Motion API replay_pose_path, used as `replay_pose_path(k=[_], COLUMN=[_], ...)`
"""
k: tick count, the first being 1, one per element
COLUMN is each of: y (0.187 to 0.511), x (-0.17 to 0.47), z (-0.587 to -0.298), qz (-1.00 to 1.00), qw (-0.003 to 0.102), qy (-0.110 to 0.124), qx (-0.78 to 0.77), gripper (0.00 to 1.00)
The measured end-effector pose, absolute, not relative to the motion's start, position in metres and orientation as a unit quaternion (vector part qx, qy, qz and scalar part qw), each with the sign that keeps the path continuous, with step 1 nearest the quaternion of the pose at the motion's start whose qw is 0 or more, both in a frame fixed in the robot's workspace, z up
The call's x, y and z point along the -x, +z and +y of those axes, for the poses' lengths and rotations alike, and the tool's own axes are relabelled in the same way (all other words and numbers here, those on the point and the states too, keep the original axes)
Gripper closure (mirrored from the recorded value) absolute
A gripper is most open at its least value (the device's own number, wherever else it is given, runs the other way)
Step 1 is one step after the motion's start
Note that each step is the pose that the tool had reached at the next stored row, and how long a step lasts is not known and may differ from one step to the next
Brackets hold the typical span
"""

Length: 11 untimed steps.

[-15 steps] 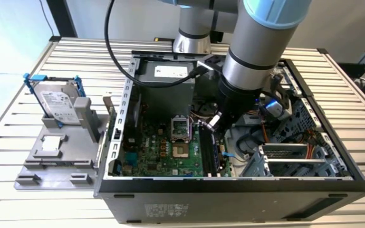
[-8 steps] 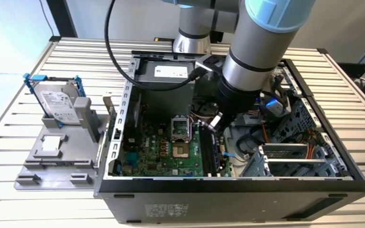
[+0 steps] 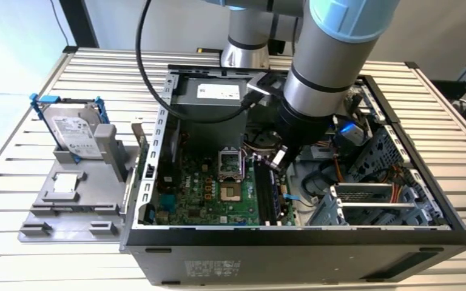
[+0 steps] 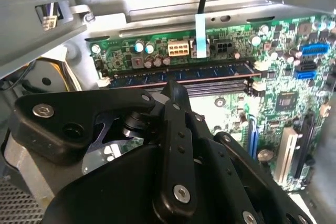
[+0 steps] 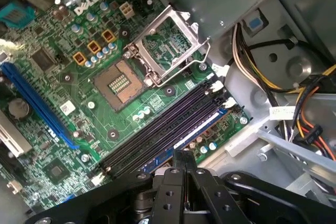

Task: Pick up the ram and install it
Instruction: 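Press down the ram until it locks into place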

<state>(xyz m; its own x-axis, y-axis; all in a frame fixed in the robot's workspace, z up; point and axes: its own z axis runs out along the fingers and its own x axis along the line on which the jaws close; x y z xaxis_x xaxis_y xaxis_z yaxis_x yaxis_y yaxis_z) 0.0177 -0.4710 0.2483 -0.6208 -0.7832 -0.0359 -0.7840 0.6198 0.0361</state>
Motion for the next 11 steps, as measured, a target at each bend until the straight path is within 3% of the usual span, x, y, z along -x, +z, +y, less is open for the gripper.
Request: replay_pose_path(k=[11], y=[0.2468], x=[-0.0171], z=[-0.4710], qz=[0.860], qw=[0.007], qy=[0.024], qx=[0.509], gripper=[1.00])
